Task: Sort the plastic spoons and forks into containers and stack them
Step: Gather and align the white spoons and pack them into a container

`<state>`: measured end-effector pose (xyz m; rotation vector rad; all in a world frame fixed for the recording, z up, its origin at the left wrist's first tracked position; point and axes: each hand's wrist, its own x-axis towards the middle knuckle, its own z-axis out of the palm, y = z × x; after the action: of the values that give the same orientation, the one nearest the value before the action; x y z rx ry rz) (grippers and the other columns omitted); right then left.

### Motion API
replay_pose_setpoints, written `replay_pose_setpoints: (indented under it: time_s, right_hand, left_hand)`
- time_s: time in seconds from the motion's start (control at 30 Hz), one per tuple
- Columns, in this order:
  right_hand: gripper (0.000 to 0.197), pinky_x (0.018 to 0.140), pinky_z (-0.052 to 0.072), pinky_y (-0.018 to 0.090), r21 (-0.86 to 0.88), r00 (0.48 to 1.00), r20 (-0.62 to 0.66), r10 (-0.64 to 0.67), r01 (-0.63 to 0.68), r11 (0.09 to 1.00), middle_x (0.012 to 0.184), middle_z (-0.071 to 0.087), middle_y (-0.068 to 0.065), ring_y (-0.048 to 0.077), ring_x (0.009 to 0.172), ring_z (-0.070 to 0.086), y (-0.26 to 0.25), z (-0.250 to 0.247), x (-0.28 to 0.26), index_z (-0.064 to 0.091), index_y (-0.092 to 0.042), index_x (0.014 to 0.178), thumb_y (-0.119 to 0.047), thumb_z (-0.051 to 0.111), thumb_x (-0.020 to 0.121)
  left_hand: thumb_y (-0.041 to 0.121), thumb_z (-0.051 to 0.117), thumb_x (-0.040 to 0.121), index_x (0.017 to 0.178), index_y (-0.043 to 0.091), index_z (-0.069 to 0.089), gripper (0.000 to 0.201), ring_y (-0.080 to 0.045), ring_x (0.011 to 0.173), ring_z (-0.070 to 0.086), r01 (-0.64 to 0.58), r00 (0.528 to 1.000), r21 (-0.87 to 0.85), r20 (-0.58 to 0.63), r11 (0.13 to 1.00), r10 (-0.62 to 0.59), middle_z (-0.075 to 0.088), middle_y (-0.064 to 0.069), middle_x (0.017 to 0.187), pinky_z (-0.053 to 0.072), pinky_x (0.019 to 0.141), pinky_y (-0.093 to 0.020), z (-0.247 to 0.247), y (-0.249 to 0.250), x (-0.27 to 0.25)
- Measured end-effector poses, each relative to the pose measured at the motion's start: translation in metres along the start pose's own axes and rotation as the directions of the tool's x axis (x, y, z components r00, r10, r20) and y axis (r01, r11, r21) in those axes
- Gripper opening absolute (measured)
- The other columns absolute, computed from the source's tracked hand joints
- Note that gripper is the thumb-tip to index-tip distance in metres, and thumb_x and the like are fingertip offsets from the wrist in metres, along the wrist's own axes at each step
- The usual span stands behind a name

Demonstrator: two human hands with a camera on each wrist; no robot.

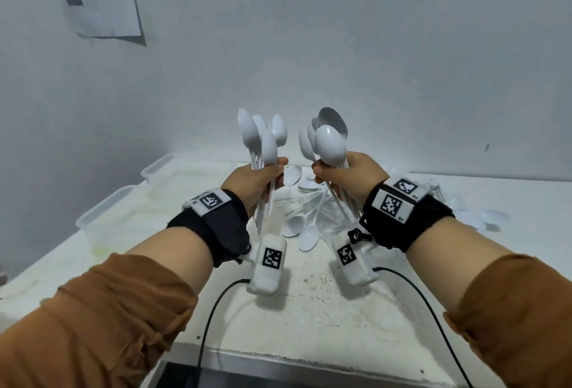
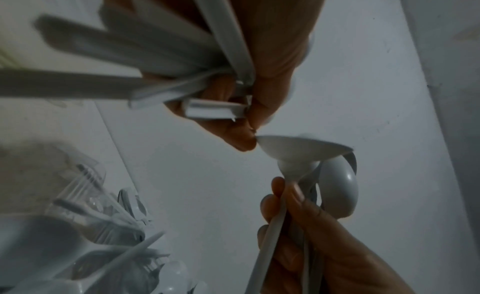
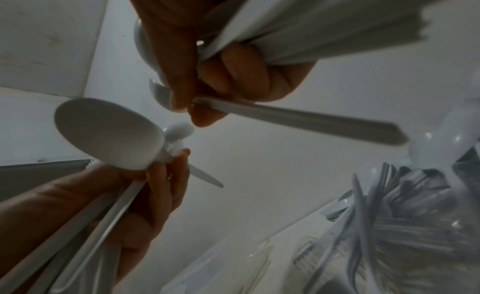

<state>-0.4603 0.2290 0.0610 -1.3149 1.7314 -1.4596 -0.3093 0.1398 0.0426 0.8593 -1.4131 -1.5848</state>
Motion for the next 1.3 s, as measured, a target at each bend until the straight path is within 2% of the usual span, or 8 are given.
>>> replay_pose_setpoints:
  time_s: [0.13, 0.27, 0.4, 0.5, 0.6, 0.8, 1.1, 1.3]
  right_hand:
    - [0.010, 0.050, 0.037, 0.025, 0.093, 1.000, -0.012, -0.016, 0.017, 0.996, 0.067, 0.065, 0.002, 0.010, 0.045, 0.046, 0.005, 0.003, -0.003, 0.065, -0.016, 0.073, -0.013, 0.070, 0.081]
    - [0.010, 0.041, 0.038, 0.018, 0.174, 1.000, 0.004, -0.030, 0.029, 0.984, 0.064, 0.063, 0.002, 0.007, 0.038, 0.043, 0.004, 0.009, -0.008, 0.062, -0.011, 0.076, -0.006, 0.067, 0.083]
    - [0.012, 0.040, 0.036, 0.017, 0.209, 0.999, 0.000, -0.053, 0.052, 0.976, 0.057, 0.062, -0.005, 0.007, 0.037, 0.041, 0.004, 0.014, -0.009, 0.061, -0.011, 0.075, -0.004, 0.066, 0.084]
    - [0.012, 0.041, 0.036, 0.018, 0.219, 0.999, -0.005, -0.054, 0.054, 0.974, 0.062, 0.061, 0.001, 0.007, 0.037, 0.041, 0.004, 0.015, -0.007, 0.061, -0.010, 0.075, -0.005, 0.065, 0.085]
    - [0.013, 0.040, 0.034, 0.016, 0.231, 0.999, -0.015, -0.039, 0.041, 0.972, 0.049, 0.055, -0.004, 0.006, 0.034, 0.040, 0.007, 0.014, -0.004, 0.060, -0.010, 0.074, -0.004, 0.066, 0.084]
    - [0.009, 0.044, 0.038, 0.012, 0.213, 0.999, 0.004, -0.037, 0.035, 0.976, 0.071, 0.061, 0.006, -0.001, 0.039, 0.047, 0.009, 0.016, -0.005, 0.063, -0.012, 0.077, -0.007, 0.067, 0.083]
    - [0.011, 0.043, 0.038, 0.015, 0.279, 0.999, 0.042, 0.025, -0.036, 0.960, 0.068, 0.060, 0.004, 0.002, 0.040, 0.046, 0.010, 0.020, -0.006, 0.061, -0.011, 0.076, -0.009, 0.064, 0.086]
    - [0.013, 0.039, 0.036, 0.015, 0.293, 0.996, 0.091, 0.021, -0.047, 0.955, 0.049, 0.057, -0.008, 0.002, 0.037, 0.043, 0.008, 0.025, -0.013, 0.060, -0.010, 0.073, -0.006, 0.064, 0.084]
  left_hand:
    - [-0.004, 0.052, 0.090, 0.085, 0.008, 0.065, 0.018, -0.003, 0.060, 0.067, 0.012, 0.999, -0.095, 0.038, 0.995, -0.008, 0.071, 0.011, 0.070, 0.039, 0.074, -0.025, -0.001, -0.006, 0.000]
    - [0.006, 0.065, 0.085, 0.090, 0.008, 0.066, 0.005, -0.004, 0.065, 0.067, 0.038, 0.995, -0.027, 0.088, 0.999, -0.035, 0.068, 0.002, 0.067, 0.038, 0.057, -0.016, 0.004, -0.005, -0.005]
    - [0.017, 0.068, 0.084, 0.075, 0.009, 0.059, 0.015, -0.011, 0.058, 0.052, 0.025, 0.997, 0.103, 0.065, 0.994, -0.032, 0.062, 0.002, 0.056, 0.036, 0.056, -0.020, 0.008, -0.008, -0.004]
    - [0.028, 0.068, 0.084, 0.070, 0.013, 0.050, 0.028, -0.013, 0.050, 0.038, 0.016, 0.999, 0.180, 0.043, 0.984, -0.024, 0.052, 0.001, 0.055, 0.033, 0.051, -0.021, 0.007, -0.009, -0.003]
    - [0.030, 0.070, 0.082, 0.070, 0.013, 0.050, 0.029, -0.013, 0.047, 0.035, 0.035, 0.999, 0.187, 0.019, 0.982, -0.039, 0.045, 0.002, 0.052, 0.032, 0.050, -0.023, 0.004, -0.011, -0.001]
    - [0.030, 0.071, 0.080, 0.077, 0.011, 0.064, 0.021, -0.014, 0.060, 0.044, 0.041, 0.996, 0.177, 0.069, 0.983, -0.054, 0.057, 0.007, 0.050, 0.035, 0.054, -0.023, -0.003, -0.012, -0.002]
    - [0.016, 0.068, 0.082, 0.079, 0.014, 0.062, 0.007, -0.004, 0.060, 0.056, -0.009, 0.991, 0.130, 0.132, 0.991, -0.008, 0.065, 0.010, 0.057, 0.037, 0.059, -0.021, -0.005, -0.009, -0.011]
    - [0.033, 0.074, 0.065, 0.084, 0.016, 0.066, 0.027, -0.005, 0.068, 0.062, -0.069, 0.985, 0.226, 0.172, 0.972, 0.030, 0.066, 0.005, 0.064, 0.039, 0.051, -0.014, -0.003, -0.004, -0.019]
